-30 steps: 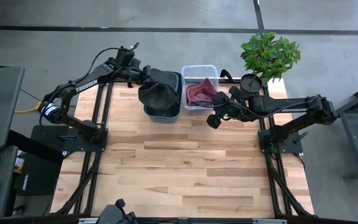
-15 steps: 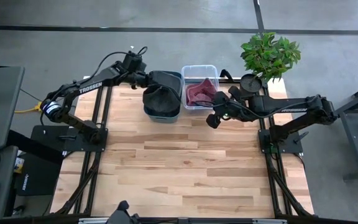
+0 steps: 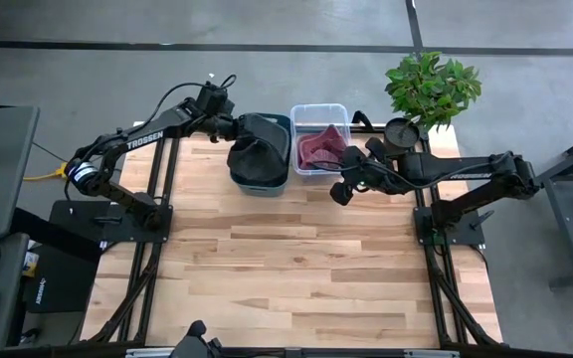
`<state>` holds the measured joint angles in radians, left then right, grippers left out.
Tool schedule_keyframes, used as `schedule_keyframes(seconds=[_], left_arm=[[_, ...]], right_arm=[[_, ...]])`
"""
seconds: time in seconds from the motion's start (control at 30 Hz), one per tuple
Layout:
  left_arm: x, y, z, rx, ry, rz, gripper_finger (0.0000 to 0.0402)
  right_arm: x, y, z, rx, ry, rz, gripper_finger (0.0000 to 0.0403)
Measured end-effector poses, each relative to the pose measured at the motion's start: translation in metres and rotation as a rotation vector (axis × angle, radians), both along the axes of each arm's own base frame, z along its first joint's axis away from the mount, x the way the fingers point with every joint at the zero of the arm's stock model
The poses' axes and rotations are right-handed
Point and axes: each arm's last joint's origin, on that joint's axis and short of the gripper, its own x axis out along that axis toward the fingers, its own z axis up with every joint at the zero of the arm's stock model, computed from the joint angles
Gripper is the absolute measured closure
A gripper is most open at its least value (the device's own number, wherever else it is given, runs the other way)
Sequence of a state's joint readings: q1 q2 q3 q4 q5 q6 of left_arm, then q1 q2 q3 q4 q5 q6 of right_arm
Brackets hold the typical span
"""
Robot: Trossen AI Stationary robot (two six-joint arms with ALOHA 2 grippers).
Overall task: Pick & Place hat
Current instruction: Put the black cap into the blue bin
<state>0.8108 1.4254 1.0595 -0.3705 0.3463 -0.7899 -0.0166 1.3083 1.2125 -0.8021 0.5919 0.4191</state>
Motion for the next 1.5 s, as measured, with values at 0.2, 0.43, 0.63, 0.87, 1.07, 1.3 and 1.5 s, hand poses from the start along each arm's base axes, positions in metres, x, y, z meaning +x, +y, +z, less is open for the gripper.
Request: schedule_keyframes(seconds=[0.2, 0.43, 0.63, 0.87, 1.07, 1.3, 1.5], left_arm=[[-0.003, -0.001, -0.003, -0.001, 0.067, 0.050, 0.0254], [-0.008, -0.002, -0.001, 0.049, 0.119, 0.072, 0.0183], [-0.014, -0.005, 0.020, 0.153, 0.147, 0.110, 0.0173], [-0.022, -0.013, 0.048, 0.144, 0.278, 0.061, 0.0233], [-0.018, -0.026, 0.051, 0.094, 0.313, -0.044, 0.0296], [-0.005, -0.046, 0.048, 0.147, 0.416, -0.088, 0.0283], [0.004, -0.060, 0.048, 0.213, 0.473, -0.085, 0.0233]], right_arm=[[0.000, 0.000, 0.000, 0.008, 0.000, 0.006, 0.0403], [0.000, 0.000, 0.000, 0.013, 0.000, 0.010, 0.0403], [0.000, 0.000, 0.000, 0.017, -0.001, 0.011, 0.0403], [0.000, 0.001, 0.000, 0.023, -0.006, 0.008, 0.0403], [0.000, 0.001, 0.000, 0.023, -0.006, 0.009, 0.0403], [0.001, 0.001, 0.000, 0.023, -0.012, 0.010, 0.0403], [0.001, 0.001, 0.000, 0.042, -0.013, 0.023, 0.0403]])
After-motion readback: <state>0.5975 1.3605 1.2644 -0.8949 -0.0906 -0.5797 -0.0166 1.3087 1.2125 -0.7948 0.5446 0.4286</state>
